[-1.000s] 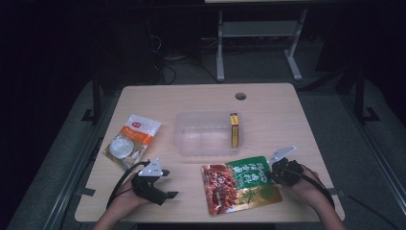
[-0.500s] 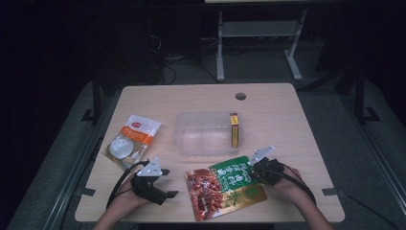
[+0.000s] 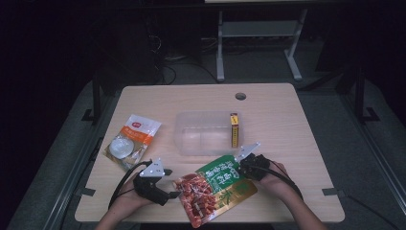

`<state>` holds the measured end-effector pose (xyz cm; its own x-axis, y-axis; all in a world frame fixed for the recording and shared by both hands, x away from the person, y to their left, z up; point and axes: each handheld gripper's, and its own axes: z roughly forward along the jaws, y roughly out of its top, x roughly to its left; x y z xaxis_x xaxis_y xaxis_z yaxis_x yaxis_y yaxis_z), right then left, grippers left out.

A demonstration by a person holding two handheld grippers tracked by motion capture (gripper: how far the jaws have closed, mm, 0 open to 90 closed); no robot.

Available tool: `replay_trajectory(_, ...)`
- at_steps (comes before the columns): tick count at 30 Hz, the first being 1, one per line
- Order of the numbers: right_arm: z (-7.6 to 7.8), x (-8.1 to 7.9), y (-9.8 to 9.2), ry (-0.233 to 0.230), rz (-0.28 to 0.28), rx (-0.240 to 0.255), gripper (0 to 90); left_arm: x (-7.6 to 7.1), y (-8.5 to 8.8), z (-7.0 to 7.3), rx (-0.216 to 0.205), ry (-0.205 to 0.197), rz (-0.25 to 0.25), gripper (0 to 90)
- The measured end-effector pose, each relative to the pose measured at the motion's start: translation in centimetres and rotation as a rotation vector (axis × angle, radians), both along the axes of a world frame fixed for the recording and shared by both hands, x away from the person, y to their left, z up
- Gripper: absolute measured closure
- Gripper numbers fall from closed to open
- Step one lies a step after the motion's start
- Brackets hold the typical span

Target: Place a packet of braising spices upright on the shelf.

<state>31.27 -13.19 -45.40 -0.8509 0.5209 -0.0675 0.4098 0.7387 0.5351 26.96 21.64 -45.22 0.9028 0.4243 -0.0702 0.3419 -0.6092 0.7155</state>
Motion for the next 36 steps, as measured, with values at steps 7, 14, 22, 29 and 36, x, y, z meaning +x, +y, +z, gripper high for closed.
replay_trajectory(7, 0.4, 0.0, -0.5, -0.013, 0.008, 0.031, 90.0, 0.5, -1.3, 0.2, -0.015, 0.006, 0.019, 14.5)
replay_trajectory(14, 1.2, -0.7, -1.8, 0.002, -0.054, 0.158, 75.4, 1.2, -3.1, 0.3, -0.007, 0.028, 0.01, 13.7)
replay_trajectory(22, 1.1, -1.3, -3.1, 0.014, -0.073, 0.207, 51.4, 2.2, -5.2, -0.6, 0.005, 0.055, -0.009, 13.6)
replay_trajectory(29, 1.1, -1.2, -3.3, -0.004, -0.083, 0.216, 39.4, 2.7, -6.0, -1.7, -0.001, 0.085, -0.007, 13.2)
replay_trajectory(36, 1.0, -1.3, -3.3, -0.006, -0.084, 0.208, 36.4, 2.1, -6.5, -1.6, 0.025, 0.061, -0.039, 17.0)
